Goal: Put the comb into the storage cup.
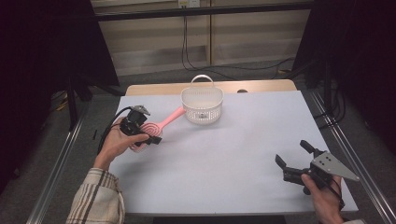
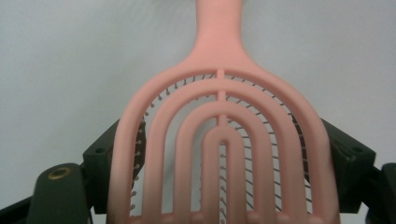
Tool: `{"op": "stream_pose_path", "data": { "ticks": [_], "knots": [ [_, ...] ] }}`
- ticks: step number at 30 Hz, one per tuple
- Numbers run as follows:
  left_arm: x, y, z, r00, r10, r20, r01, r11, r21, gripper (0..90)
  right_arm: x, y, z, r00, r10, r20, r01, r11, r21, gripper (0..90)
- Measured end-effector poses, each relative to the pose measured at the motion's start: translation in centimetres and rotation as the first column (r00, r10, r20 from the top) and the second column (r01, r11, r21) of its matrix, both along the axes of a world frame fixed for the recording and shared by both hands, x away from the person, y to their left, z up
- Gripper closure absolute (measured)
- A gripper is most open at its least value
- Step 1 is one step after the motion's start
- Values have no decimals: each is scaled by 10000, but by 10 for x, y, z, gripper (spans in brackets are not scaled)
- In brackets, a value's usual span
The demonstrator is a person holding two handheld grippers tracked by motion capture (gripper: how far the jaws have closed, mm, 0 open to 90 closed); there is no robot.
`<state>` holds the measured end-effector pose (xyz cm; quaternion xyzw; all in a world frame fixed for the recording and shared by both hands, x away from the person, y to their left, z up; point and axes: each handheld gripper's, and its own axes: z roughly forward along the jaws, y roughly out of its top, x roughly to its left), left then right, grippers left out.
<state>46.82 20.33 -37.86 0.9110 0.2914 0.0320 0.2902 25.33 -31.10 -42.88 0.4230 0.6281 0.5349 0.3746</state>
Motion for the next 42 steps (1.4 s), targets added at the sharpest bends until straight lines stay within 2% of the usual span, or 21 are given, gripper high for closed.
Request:
{"op": "stream_pose_path", "data": {
  "ticks": [7, 9, 10, 13, 17, 26, 33, 35, 40, 41, 42],
  "knots": [
    [-3, -1, 12, 9999, -152, -26, 151, 9992, -359, 200, 0, 0, 0, 10000, 7, 17, -7, 10000, -5, 9],
    [-4, 0, 14, 9999, -61, 141, 68, 9987, -502, 200, 0, 0, 0, 10000, 9, 17, -9, 10000, 18, 9],
    [-4, 1, 16, 9999, -136, 38, 138, 9980, -620, 200, 0, 0, 0, 10000, 10, 23, -10, 10000, 12, 9],
    [-8, 1, 20, 9996, -241, 140, 248, 9981, -558, 200, 0, 0, 0, 10000, 13, 11, -13, 10000, 0, 9],
    [-11, -1, 26, 9990, -361, 258, 378, 9969, -688, 200, 0, 1, 0, 10000, 68, 2, -68, 10000, -54, 10],
    [-17, -19, 26, 9959, -796, 431, 817, 9955, -481, 200, 2, 4, -1, 9997, 235, -50, -235, 9997, -41, 7],
    [-22, -31, 28, 9912, -1217, 523, 1235, 9919, -309, 200, 5, 9, 1, 9992, 397, 41, -396, 9989, -261, 0],
    [-24, -35, 29, 9902, -1297, 522, 1306, 9913, -155, 200, 6, 11, 2, 9987, 503, 61, -501, 9982, -326, 0],
    [-27, -44, 27, 9894, -1390, 424, 1397, 9901, -141, 201, 9, 19, 6, 9968, 792, 92, -786, 9956, -509, 0],
    [-26, -45, 26, 9881, -1461, 478, 1461, 9893, 42, 200, 10, 21, 7, 9960, 898, 27, -895, 9945, -536, 0],
    [-26, -48, 25, 9892, -1394, 454, 1394, 9902, 29, 201, 11, 24, 7, 9945, 1049, -24, -1049, 9926, -613, 0]
  ]
}}
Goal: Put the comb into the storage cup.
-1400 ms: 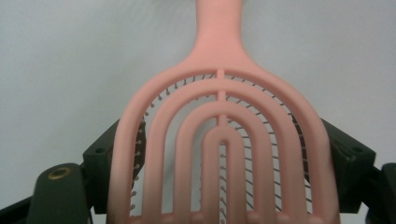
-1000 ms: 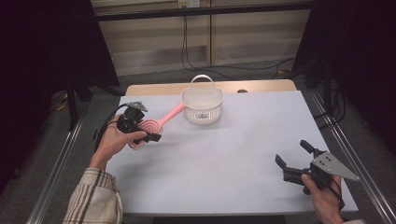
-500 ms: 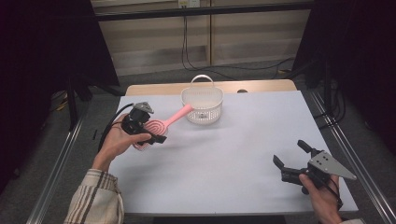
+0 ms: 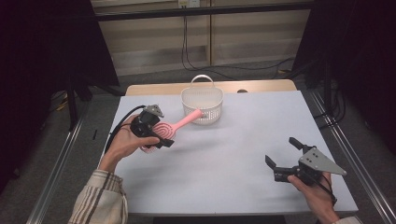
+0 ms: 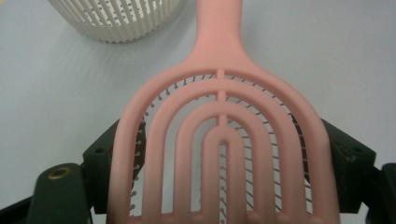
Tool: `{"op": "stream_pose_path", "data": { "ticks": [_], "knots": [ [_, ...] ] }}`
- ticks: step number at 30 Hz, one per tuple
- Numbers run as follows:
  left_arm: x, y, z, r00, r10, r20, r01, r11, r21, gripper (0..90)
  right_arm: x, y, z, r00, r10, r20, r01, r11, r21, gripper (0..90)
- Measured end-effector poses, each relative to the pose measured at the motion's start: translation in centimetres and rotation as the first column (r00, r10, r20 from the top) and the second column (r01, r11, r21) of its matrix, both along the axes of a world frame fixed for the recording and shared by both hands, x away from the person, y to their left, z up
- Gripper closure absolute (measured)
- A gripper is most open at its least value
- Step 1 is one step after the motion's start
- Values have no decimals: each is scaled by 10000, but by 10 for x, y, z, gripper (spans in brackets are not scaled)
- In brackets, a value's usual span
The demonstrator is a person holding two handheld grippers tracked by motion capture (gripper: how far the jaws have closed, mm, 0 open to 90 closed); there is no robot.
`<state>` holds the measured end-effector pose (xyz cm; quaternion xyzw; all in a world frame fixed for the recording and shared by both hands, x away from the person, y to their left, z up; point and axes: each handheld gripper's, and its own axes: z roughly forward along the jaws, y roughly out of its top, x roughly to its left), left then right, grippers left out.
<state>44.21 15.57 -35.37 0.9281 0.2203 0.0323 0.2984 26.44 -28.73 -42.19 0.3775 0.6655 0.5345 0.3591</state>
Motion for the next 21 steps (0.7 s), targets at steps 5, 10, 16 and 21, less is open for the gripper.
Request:
{"op": "stream_pose_path", "data": {
  "ticks": [5, 10, 16, 21],
  "knots": [
    [-1, -10, -4, 9997, -232, -13, 232, 9995, 190, 201, 3, 13, 0, 9985, 542, -2, -542, 9981, -306, 0],
    [-2, -19, -3, 9986, -506, 142, 498, 9973, 531, 200, 11, 24, 3, 9960, 887, -88, -890, 9950, -445, 0],
    [-6, -33, -4, 9980, -634, 88, 629, 9970, 440, 200, 17, 38, 7, 9904, 1382, -59, -1382, 9865, -874, 0],
    [-10, -44, -2, 9951, -958, 227, 939, 9929, 728, 200, 21, 48, 13, 9882, 1528, 139, -1501, 9815, -1191, 9]
  ]
}}
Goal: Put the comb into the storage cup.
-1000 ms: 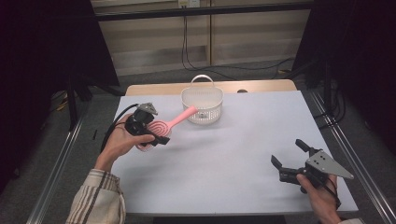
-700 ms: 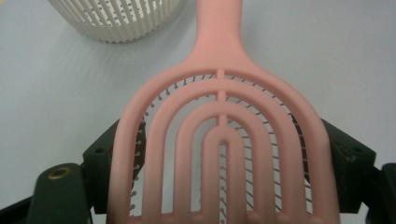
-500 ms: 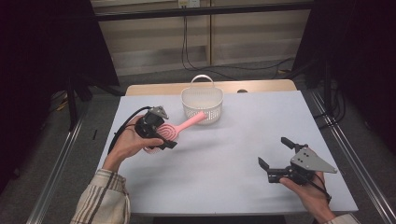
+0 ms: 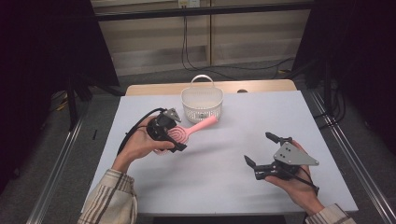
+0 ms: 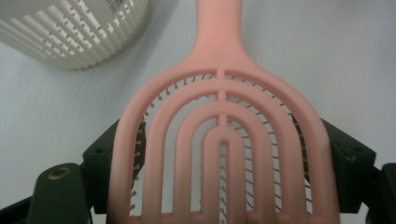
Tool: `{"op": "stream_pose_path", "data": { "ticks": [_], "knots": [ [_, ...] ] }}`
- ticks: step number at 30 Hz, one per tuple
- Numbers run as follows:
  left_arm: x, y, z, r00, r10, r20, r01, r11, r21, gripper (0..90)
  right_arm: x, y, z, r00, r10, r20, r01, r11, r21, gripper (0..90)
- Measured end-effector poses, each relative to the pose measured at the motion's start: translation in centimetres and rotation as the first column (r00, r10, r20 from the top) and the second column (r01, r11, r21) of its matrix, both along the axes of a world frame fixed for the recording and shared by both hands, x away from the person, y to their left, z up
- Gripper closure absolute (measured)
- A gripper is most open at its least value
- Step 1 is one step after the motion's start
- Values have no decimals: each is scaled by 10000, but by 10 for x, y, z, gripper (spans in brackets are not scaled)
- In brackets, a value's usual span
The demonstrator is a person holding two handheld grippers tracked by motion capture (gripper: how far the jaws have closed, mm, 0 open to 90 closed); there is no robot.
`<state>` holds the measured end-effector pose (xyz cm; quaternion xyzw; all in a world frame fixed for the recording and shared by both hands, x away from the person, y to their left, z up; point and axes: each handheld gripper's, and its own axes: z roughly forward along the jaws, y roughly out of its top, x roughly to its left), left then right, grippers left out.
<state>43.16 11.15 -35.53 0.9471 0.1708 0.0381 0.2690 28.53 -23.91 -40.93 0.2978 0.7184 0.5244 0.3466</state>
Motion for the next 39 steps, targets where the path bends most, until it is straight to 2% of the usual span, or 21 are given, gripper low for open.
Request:
{"op": "stream_pose_path", "data": {
  "ticks": [1, 3, 4, 6, 16, 17, 19, 23, 25, 29, 34, 39],
  "knots": [
    [-2, -4, 0, 10000, 87, -40, -88, 9998, -161, 200, 1, 2, 1, 9999, 30, 104, -30, 10000, -49, 12],
    [-3, -8, 1, 9999, -112, 1, 112, 9999, 10, 200, 3, 7, 2, 9998, 141, 130, -139, 9998, -121, 10],
    [-4, -10, 0, 10000, -8, -77, 7, 9999, -115, 200, 4, 10, 3, 9997, 192, 154, -190, 9997, -142, 10],
    [-4, -14, 0, 9999, 99, -53, -100, 9999, -94, 199, 5, 15, 4, 9994, 263, 229, -256, 9992, -295, 10],
    [-8, -26, -4, 9992, -396, -103, 398, 9991, 111, 199, 11, 32, 6, 9969, 534, 582, -469, 9930, -1089, 12],
    [-10, -28, -5, 9995, -274, -157, 273, 9996, -70, 200, 11, 34, 6, 9965, 517, 651, -433, 9913, -1247, 16],
    [-10, -31, -4, 9986, -510, -142, 511, 9986, 96, 200, 12, 37, 7, 9953, 629, 742, -513, 9875, -1492, 28],
    [-13, -39, -5, 9976, -668, -176, 670, 9977, 104, 200, 14, 43, 9, 9937, 695, 878, -517, 9804, -1904, 27],
    [-14, -42, -4, 9963, -853, -143, 856, 9961, 196, 199, 14, 46, 9, 9934, 663, 934, -448, 9756, -2151, 27],
    [-17, -48, -2, 9965, -833, -97, 834, 9964, 127, 200, 16, 50, 10, 9883, 730, 1340, -343, 9619, -2714, 36],
    [-17, -54, 0, 9958, -907, -134, 909, 9958, 130, 199, 18, 54, 11, 9802, 873, 1775, -201, 9366, -3498, 45],
    [-19, -59, 0, 9940, -1080, -167, 1083, 9940, 160, 200, 19, 59, 12, 9742, 997, 2027, -102, 9158, -4015, 62]
  ]
}}
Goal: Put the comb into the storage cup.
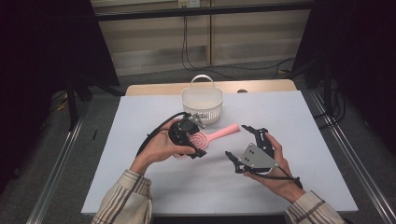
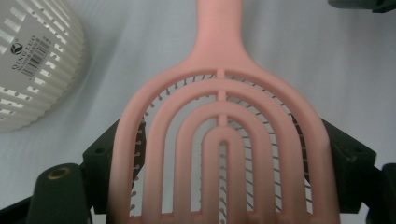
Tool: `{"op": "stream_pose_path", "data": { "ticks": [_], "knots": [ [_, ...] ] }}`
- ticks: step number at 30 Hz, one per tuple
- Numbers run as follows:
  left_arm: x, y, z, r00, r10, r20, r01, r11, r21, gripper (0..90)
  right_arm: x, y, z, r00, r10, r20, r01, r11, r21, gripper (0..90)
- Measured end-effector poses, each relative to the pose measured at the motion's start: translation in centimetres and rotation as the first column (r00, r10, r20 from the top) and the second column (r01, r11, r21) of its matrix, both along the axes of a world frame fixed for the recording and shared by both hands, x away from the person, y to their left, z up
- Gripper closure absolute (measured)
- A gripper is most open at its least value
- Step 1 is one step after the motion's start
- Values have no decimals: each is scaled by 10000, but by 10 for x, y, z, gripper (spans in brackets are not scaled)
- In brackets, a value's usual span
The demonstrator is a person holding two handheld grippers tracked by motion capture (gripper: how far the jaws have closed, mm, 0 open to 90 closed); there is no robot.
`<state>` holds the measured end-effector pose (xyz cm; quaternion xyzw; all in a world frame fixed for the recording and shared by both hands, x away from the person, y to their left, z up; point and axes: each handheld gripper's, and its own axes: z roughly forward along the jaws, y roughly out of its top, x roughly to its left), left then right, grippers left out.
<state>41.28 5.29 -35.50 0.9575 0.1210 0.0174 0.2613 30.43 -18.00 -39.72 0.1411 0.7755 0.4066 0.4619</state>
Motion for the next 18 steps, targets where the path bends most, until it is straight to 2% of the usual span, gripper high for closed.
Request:
{"op": "stream_pose_path", "data": {
  "ticks": [5, 7, 10, 12, 15, 18],
  "knots": [
    [-2, -5, -1, 10000, -51, 18, 51, 10000, -45, 199, 1, 3, 0, 9997, -207, 117, 210, 9996, -192, 74],
    [-2, -7, -1, 9999, -135, -48, 135, 9999, -2, 199, 0, 5, -1, 9994, -198, 293, 206, 9994, -278, 77],
    [-3, -11, -2, 9997, -260, -40, 261, 9996, 57, 199, -1, 8, -4, 9992, -133, 382, 157, 9978, -647, 96],
    [-4, -14, -2, 9996, -257, 105, 256, 9996, 65, 199, 0, 10, -6, 9986, -172, 491, 218, 9954, -935, 103],
    [-4, -17, -2, 9998, -202, 89, 202, 9998, 12, 199, -1, 13, -10, 9985, -92, 540, 162, 9914, -1302, 140],
    [-6, -21, -3, 9997, -223, 113, 222, 9997, 72, 199, -1, 16, -14, 9952, -96, 978, 277, 9823, -1851, 148]
  ]
}}
